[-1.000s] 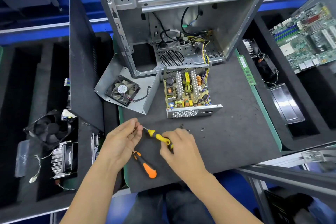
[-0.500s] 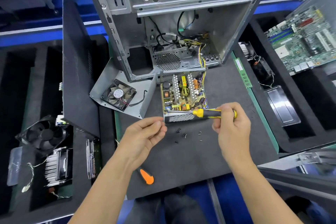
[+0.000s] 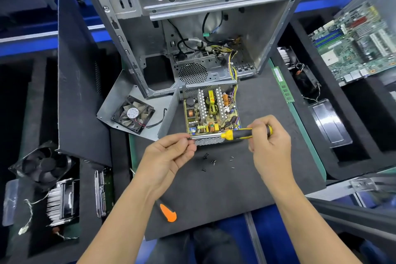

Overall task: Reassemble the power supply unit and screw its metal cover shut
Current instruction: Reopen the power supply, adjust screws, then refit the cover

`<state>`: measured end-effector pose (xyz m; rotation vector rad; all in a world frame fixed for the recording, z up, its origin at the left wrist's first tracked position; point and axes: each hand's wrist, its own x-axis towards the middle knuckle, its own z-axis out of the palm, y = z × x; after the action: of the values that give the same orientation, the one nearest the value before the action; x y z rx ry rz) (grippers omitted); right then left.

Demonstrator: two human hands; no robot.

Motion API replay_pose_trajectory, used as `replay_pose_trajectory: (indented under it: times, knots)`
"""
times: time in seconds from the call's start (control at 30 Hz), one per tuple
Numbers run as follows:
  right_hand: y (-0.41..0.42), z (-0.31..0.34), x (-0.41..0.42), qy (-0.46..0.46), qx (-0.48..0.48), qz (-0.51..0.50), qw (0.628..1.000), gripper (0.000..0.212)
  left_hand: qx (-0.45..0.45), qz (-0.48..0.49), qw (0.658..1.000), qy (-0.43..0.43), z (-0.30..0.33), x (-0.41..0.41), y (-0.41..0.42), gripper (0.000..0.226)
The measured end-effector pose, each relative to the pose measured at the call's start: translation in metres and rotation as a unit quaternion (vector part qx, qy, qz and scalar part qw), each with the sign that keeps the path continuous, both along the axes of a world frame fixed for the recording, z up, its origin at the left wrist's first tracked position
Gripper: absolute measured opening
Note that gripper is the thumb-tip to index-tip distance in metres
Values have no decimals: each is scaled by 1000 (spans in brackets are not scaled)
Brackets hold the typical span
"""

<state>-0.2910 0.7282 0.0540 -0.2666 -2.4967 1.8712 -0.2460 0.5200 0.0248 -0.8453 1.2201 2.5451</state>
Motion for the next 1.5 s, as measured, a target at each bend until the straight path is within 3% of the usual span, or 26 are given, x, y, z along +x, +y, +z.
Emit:
replay_pose_trajectory:
  times: [0.27, 0.47, 1.0, 1.5]
  knots:
    - [-2, 18, -1, 41, 11, 50, 998, 22, -82, 0, 996, 36, 1, -1, -1, 15]
    - [-8, 20, -15, -51, -153, 58, 985, 17, -76, 3, 996, 38, 4, -4, 2, 17]
    - [-20, 1, -20, -106, -159, -1, 982, 36, -59, 7, 997, 45, 12, -17, 14, 17]
    - [-14, 1, -26, -72, -154, -35, 985, 45, -50, 6, 998, 47, 10, -17, 10, 33]
